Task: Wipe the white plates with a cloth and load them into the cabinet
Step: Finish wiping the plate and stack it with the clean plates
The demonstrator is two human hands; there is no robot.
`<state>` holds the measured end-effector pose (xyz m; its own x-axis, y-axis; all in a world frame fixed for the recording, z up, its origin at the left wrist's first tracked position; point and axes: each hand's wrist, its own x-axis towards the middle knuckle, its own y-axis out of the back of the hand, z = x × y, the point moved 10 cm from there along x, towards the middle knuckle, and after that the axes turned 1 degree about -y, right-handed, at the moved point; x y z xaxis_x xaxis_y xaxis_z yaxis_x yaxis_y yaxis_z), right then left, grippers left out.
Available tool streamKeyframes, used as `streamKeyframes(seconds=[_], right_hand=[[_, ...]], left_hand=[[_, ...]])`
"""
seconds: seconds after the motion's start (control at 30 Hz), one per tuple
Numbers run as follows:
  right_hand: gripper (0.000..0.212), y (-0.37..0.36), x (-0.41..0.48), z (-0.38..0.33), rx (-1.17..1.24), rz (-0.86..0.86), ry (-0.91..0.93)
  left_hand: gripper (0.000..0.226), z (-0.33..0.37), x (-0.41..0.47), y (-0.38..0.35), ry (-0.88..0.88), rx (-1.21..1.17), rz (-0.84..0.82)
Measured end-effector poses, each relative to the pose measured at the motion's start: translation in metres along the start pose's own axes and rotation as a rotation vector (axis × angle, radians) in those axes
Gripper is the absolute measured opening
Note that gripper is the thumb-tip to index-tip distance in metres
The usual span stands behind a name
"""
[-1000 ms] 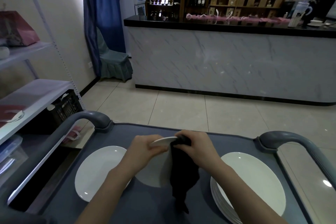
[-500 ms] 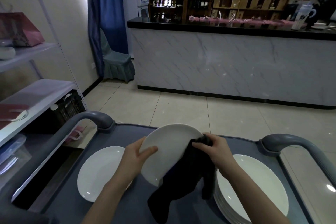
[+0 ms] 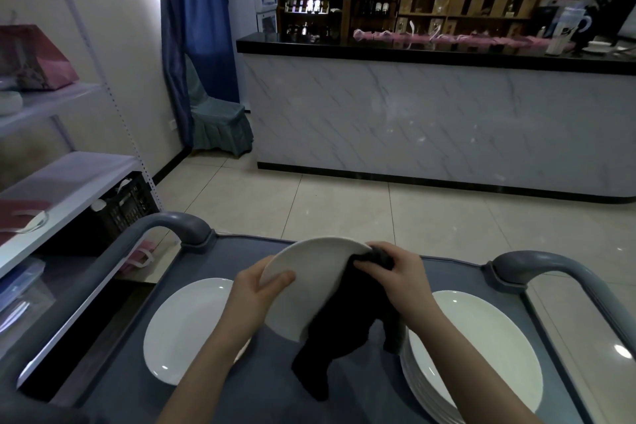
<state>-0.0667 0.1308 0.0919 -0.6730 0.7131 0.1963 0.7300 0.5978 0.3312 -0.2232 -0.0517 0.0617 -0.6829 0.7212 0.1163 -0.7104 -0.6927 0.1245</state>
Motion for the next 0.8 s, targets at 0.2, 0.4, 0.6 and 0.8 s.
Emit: streamKeyframes(seconds=[0.2, 0.4, 0.6, 0.8], right_hand=[[0.012, -0.011, -0.016, 0.051, 0.292, -0.047, -0.269], [0.013, -0.015, -0.005, 0.034, -0.148, -0.168, -0.17], [0.016, -0.064, -0.01, -0.027, -0.574, -0.295, 0.158], [0.014, -0.038, -0.003, -0.012, -0.356, -0.175, 0.072]], left_hand=[[0.022, -0.001, -0.002, 0.002, 0.017, -0.107, 0.098], [0.018, -0.006, -0.002, 0.005, 0.032, 0.001, 0.021], [0.027, 0.012, 0.0, -0.024, -0.137, 0.318, -0.172], [0.022, 0.001, -0.01, 0.005, -0.051, 0.049, 0.045]])
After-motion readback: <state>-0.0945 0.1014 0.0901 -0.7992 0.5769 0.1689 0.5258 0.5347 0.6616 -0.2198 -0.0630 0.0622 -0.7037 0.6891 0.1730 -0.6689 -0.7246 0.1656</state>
